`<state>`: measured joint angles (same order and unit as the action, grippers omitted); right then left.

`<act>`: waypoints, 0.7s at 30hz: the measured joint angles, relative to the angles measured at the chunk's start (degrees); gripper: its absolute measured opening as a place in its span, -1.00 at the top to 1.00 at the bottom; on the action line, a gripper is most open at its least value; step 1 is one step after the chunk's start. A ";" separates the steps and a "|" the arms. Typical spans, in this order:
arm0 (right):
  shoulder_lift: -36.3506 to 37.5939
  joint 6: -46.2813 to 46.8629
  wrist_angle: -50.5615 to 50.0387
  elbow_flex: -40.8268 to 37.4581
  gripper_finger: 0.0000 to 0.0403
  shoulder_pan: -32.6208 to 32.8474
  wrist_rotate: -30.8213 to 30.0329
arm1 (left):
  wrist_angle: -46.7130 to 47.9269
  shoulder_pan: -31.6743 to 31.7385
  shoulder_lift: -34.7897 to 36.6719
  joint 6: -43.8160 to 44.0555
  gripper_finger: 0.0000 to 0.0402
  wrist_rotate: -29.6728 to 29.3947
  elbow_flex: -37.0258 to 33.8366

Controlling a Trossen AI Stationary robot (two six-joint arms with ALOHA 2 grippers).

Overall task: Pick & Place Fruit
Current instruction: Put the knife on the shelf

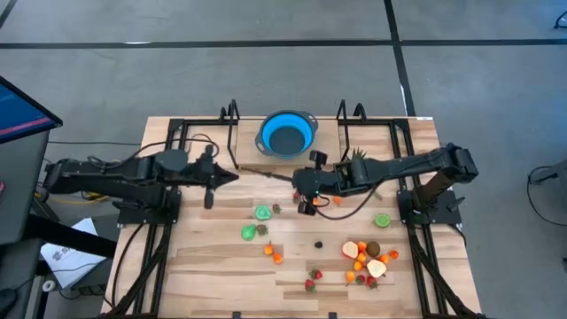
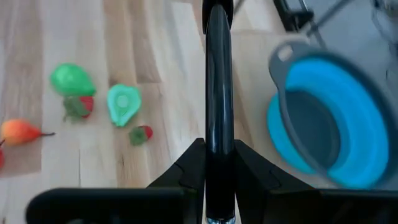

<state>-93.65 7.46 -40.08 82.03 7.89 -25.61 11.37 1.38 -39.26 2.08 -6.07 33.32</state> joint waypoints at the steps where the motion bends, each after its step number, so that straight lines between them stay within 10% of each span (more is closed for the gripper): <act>1: 0.00 2.06 -0.80 -0.01 0.76 -0.24 -0.02 | -0.32 0.02 2.34 1.75 0.99 0.10 -1.64; 11: 0.09 17.43 -8.41 -0.01 0.76 -0.41 -13.93 | -5.01 -7.15 22.38 8.93 0.99 -0.06 -15.29; 21: 0.52 37.90 -16.34 -0.01 0.76 -2.94 -22.60 | -5.89 -7.46 26.53 8.90 0.99 -0.21 -18.83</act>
<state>-93.12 45.36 -56.41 82.02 4.94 -48.21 5.48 -6.08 -12.73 10.98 -6.28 14.49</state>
